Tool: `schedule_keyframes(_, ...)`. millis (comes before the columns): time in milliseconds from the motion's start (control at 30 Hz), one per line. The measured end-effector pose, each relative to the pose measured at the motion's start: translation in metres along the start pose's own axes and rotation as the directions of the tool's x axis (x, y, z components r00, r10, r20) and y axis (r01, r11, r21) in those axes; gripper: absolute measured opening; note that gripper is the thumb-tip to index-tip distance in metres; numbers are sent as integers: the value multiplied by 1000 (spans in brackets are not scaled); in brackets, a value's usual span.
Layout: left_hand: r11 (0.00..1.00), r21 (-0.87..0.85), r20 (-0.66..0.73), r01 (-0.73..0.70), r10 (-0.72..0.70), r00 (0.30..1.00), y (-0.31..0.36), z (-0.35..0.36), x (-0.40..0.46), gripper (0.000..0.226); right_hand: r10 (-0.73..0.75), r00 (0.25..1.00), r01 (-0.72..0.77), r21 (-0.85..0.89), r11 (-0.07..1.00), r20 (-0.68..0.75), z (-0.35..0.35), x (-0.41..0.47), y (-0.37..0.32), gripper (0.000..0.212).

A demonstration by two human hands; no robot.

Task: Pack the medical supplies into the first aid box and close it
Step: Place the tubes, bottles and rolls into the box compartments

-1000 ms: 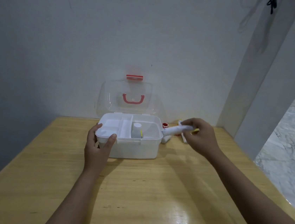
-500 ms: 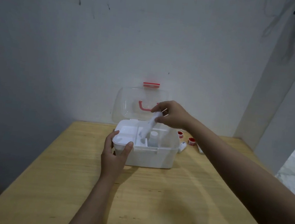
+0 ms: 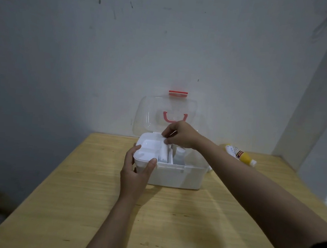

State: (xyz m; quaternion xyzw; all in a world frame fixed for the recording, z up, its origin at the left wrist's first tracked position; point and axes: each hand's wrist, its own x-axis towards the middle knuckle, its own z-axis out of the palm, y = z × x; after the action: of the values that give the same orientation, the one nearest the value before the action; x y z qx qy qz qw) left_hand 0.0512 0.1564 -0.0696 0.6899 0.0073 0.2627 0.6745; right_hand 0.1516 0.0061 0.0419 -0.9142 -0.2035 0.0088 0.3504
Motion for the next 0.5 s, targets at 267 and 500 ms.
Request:
schedule_keyframes(267, 1000, 6, -15, -15, 15, 1000, -1, 1, 0, 51, -6, 963, 26, 69, 997, -269, -24, -21, 23, 24)
schedule_keyframes(500, 1000, 8, -24, -16, 16, 1000, 0, 2, 0, 50, 185, 875, -159, 95, 983, -448, -71, -84, 86, 16)
